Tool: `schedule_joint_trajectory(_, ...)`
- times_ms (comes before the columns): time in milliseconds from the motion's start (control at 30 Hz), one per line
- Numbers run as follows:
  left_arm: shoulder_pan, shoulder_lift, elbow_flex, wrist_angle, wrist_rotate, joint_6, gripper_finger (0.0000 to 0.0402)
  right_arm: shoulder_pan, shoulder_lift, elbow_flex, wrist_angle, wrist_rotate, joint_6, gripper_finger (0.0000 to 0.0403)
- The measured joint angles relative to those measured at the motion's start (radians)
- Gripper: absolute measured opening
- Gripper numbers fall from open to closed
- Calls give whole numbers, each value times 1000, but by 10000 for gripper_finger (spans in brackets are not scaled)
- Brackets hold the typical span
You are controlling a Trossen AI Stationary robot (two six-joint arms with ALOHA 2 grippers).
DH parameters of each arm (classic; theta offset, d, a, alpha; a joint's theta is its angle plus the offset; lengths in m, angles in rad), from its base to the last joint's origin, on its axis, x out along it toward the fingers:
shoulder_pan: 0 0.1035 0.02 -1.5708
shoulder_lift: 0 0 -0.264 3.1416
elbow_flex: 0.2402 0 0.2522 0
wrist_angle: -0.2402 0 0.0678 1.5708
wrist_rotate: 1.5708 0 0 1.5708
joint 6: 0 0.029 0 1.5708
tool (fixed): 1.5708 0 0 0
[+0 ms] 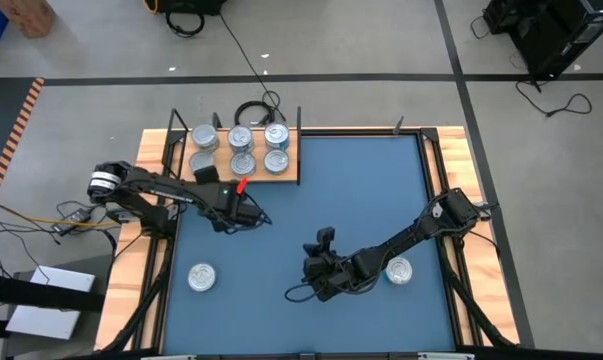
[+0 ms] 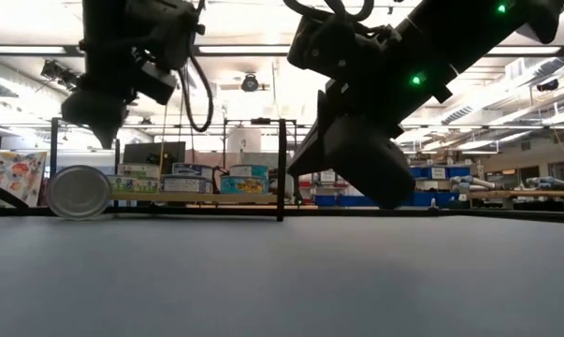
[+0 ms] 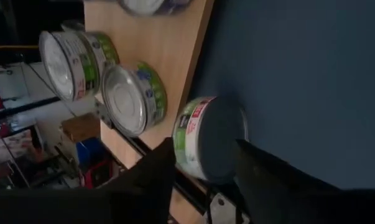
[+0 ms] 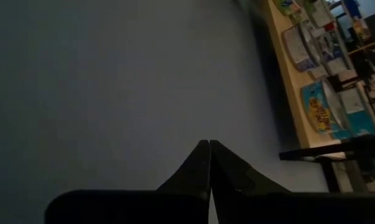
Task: Stack canned seafood by type on shelf
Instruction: Stack the green tuna can on top of the green tuna can on the shelf
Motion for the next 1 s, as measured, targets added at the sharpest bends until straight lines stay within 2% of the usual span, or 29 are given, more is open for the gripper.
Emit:
schedule_joint_trajectory(167, 52, -94, -51, 43, 78, 49, 201, 0, 0, 0, 3, -50, 4, 14)
schedule_joint_trajectory(267, 86, -169, -68, 64, 92, 53, 204, 0, 0, 0, 9, -68, 2, 17)
schedule_joint_trajectory(467, 191, -273, -89, 73, 201, 109, 204, -4, 0, 0, 23, -109, 0, 18)
schedule_joint_trajectory(633, 267, -282, -93, 83, 267, 182, 218, -5, 0, 0, 34, -120, 1, 18)
schedule_joint_trajectory(867, 330, -244, -94, 87, 266, 284, 257, -5, 0, 0, 39, -149, 0, 19)
schedule_joint_trajectory(1000, 358, -231, -94, 96, 260, 316, 266, -5, 0, 0, 47, -152, -1, 18)
